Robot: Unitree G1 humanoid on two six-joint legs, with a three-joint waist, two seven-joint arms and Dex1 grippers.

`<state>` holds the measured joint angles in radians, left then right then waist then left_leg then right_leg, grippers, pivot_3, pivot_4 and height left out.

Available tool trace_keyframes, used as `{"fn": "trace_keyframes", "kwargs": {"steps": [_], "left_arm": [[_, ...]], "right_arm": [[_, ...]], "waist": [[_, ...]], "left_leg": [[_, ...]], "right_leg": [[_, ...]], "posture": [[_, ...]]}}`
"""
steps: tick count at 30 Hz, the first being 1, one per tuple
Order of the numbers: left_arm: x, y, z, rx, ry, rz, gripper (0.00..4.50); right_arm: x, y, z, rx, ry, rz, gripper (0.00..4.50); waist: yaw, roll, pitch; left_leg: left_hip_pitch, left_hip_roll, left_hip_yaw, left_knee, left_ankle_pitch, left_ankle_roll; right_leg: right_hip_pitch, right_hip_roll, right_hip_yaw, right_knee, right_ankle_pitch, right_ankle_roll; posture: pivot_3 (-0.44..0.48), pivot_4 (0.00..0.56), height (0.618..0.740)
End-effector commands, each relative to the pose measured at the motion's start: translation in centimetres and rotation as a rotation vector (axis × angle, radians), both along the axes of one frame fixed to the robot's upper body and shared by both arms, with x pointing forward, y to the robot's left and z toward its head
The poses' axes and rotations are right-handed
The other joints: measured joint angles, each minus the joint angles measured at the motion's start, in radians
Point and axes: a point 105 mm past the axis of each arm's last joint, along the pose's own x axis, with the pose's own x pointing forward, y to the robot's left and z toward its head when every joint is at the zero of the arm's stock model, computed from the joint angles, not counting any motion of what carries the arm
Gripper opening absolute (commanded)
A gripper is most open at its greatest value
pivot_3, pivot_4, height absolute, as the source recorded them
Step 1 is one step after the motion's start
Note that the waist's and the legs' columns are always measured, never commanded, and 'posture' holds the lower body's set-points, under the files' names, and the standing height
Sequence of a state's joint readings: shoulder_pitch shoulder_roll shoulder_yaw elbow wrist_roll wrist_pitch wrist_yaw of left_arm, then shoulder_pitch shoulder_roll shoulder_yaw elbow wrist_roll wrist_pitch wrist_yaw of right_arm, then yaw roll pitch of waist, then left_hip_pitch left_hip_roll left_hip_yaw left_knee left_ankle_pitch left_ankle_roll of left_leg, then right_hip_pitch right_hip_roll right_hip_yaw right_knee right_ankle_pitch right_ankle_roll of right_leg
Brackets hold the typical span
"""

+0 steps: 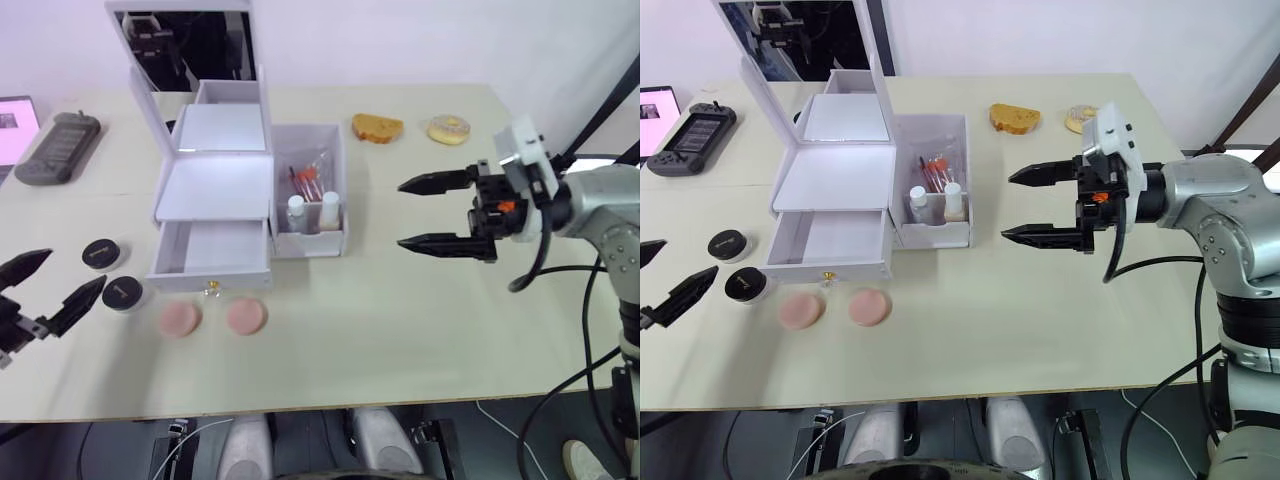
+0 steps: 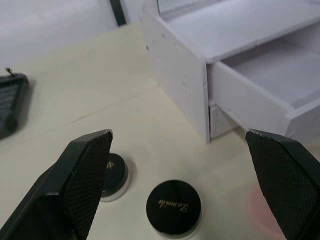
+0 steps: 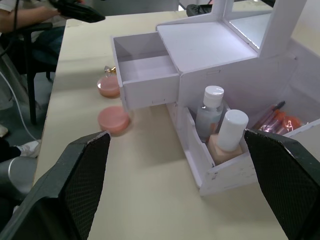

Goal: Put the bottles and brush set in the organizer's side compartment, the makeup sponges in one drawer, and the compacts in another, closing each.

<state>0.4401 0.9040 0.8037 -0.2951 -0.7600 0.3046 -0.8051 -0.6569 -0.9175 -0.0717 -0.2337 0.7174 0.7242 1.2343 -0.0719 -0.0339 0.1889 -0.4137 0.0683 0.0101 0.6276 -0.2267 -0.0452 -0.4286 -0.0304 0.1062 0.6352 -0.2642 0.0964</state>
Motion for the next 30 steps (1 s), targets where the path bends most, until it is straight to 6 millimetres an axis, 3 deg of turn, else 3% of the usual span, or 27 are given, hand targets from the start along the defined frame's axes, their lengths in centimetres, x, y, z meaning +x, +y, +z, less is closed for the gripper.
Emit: {"fn": "trace_keyframes", "kwargs": {"steps": [1, 6, 14, 22, 30], "left_arm": [[1.2, 0.9, 3.3, 0.029, -0.003, -0.068, 4.47], [2.3, 2.6, 5.9, 0.054, 0.023, -0.112, 4.47], [2.5, 5.8, 5.1, 0.010, 0.167, -0.146, 4.47], [2.4, 7.2, 4.3, -0.020, 0.194, -0.134, 4.47], [1.2, 7.6, 4.4, -0.051, 0.178, -0.118, 4.47]], "right_arm": [[-0.9, -0.5, 2.1, 0.015, -0.062, 0.027, 4.50], [-0.5, -2.5, 1.6, -0.017, -0.059, -0.035, 4.50], [1.9, -7.4, -1.0, -0.059, -0.024, -0.241, 4.50], [2.8, -8.6, -3.0, -0.027, 0.007, -0.332, 4.50], [3.3, -7.7, -2.0, -0.001, -0.013, -0.293, 4.50]], "waist": [[0.003, 0.000, 0.000], [0.000, 0.001, 0.000], [-0.001, 0.002, 0.001], [0.001, 0.002, 0.001], [-0.001, 0.002, 0.001]], "left_leg": [[0.000, 0.000, 0.000, 0.000, 0.000, 0.000], [-0.004, 0.000, 0.006, -0.003, 0.000, 0.000], [-0.010, 0.000, 0.008, -0.005, 0.000, 0.000], [-0.009, 0.003, 0.008, 0.002, 0.000, 0.001], [-0.009, 0.003, 0.009, 0.004, 0.001, 0.000]], "right_leg": [[-0.001, 0.000, -0.001, 0.000, 0.000, 0.000], [-0.002, -0.002, 0.001, 0.000, 0.000, 0.000], [-0.015, -0.001, 0.002, 0.011, -0.002, 0.004], [-0.015, 0.002, 0.002, 0.018, -0.002, 0.004], [-0.014, 0.002, 0.004, 0.019, -0.001, 0.004]], "posture": [[0.000, 0.150, 0.740], [0.000, 0.150, 0.740], [0.000, 0.150, 0.740], [0.000, 0.150, 0.740], [0.000, 0.150, 0.740]]}}
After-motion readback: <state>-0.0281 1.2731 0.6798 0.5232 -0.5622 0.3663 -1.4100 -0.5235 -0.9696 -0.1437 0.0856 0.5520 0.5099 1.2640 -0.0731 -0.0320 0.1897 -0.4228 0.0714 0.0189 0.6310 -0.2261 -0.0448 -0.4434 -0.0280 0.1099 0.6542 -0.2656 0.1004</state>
